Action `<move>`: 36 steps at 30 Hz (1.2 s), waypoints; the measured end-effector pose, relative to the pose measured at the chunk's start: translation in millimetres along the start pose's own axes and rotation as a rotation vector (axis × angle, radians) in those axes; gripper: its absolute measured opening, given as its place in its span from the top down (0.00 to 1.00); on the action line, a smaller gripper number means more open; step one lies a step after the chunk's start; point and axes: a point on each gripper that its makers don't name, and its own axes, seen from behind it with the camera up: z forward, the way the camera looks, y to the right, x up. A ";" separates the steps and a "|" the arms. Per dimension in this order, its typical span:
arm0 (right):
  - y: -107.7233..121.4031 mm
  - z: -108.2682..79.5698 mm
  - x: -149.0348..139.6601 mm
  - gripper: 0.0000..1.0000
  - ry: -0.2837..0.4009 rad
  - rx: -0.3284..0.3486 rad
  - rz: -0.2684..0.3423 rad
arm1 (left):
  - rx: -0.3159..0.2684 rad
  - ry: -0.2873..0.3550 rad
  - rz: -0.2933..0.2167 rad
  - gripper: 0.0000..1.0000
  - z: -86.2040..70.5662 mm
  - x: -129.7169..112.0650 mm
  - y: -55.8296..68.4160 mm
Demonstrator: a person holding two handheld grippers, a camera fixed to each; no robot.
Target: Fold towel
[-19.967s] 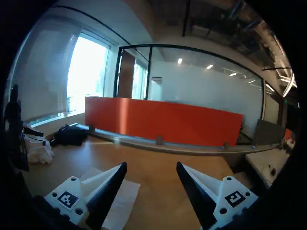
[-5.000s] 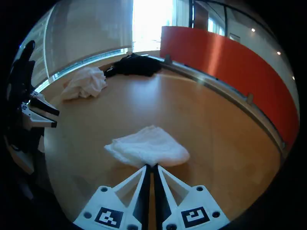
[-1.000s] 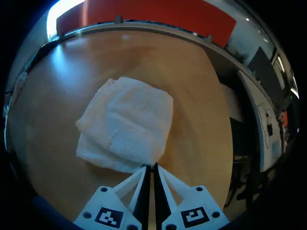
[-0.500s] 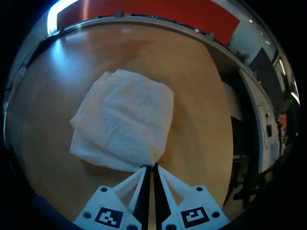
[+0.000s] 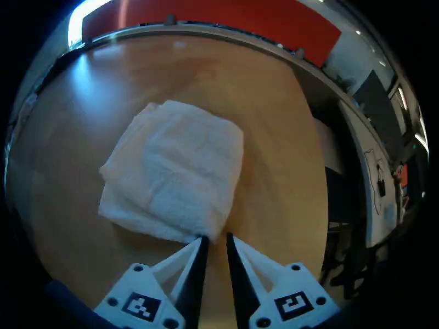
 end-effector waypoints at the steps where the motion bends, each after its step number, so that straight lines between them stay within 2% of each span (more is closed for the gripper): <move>1: 0.2 -0.9 0.1 0.55 0.002 -0.001 0.001 | -0.001 0.000 0.000 0.32 0.4 0.3 0.1; 6: -0.6 -5.7 -0.1 0.38 0.010 -0.002 0.001 | -0.005 0.001 0.002 0.32 2.7 2.6 1.1; 8: 0.6 -6.8 -0.6 0.36 0.010 -0.007 0.001 | -0.008 0.002 0.003 0.32 3.4 3.7 1.7; 20: 5.3 -10.8 0.7 0.36 0.015 -0.023 0.004 | -0.013 0.004 0.011 0.32 5.2 7.7 2.2; 36: 1.3 -28.0 7.9 0.36 0.043 -0.020 0.000 | -0.028 0.011 0.013 0.32 8.1 12.2 5.0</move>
